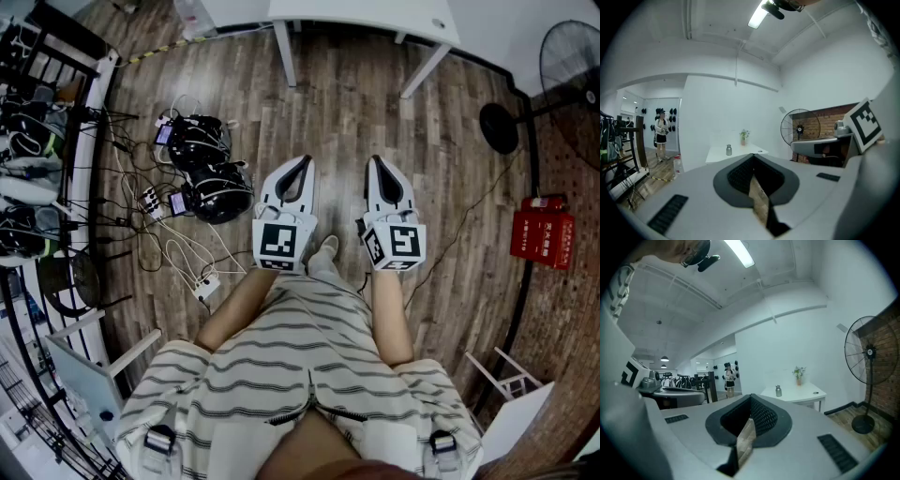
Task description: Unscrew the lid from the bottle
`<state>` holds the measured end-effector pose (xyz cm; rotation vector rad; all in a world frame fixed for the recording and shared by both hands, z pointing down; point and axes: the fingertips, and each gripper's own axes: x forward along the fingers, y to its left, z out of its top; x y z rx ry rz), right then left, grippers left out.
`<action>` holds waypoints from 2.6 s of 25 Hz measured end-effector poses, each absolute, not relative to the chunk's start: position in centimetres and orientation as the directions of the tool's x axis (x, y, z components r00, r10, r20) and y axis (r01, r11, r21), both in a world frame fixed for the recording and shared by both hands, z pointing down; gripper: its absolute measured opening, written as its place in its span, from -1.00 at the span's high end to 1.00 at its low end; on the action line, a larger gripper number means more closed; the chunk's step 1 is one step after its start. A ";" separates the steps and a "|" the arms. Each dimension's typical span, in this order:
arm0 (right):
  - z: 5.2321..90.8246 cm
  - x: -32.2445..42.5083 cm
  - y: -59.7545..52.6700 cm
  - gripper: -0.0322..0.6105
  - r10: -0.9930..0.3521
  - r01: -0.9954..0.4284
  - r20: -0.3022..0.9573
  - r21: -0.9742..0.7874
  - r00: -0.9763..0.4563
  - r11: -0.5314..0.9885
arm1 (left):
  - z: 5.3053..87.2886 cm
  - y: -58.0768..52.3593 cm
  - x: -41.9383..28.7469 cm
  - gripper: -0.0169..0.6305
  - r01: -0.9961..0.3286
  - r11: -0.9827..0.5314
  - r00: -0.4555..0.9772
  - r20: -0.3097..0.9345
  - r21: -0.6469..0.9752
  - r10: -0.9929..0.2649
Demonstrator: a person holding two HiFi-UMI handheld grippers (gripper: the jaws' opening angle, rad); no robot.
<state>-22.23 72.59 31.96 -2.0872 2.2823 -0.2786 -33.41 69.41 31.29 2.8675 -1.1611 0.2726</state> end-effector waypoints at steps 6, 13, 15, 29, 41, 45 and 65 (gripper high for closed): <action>32.0 -19.9 72.5 0.87 -0.989 -0.983 0.077 -0.142 -0.129 0.117 | 31.5 69.6 -30.8 0.95 -0.705 -0.709 0.695 0.167 -0.032 -0.699; 32.2 -18.4 72.0 0.87 -0.983 -0.980 0.072 -0.123 -0.166 0.156 | 32.1 69.6 -28.6 0.95 -0.713 -0.700 0.686 0.170 -0.037 -0.708; 32.4 -17.7 71.7 0.87 -0.985 -0.980 0.076 -0.137 -0.158 0.147 | 32.3 69.3 -28.0 0.95 -0.712 -0.701 0.687 0.173 -0.036 -0.706; 34.0 -13.8 58.5 0.87 -0.976 -0.975 0.076 -0.107 -0.205 0.196 | 34.6 56.5 -22.1 0.95 -0.700 -0.713 0.699 0.173 -0.029 -0.693; 30.6 -7.4 37.5 0.87 -0.982 -0.979 0.068 -0.114 -0.179 0.170 | 32.5 35.3 -16.0 0.95 -0.700 -0.713 0.695 0.200 -0.028 -0.690; 30.6 -6.0 33.1 0.87 -0.983 -0.980 0.081 -0.126 -0.167 0.156 | 32.2 30.8 -14.4 0.95 -0.690 -0.723 0.705 0.205 -0.024 -0.679; 32.9 2.2 15.9 0.87 -0.956 -0.960 0.132 -0.141 -0.262 0.244 | 35.4 13.7 -6.2 0.95 -0.759 -0.651 0.626 0.258 -0.012 -0.736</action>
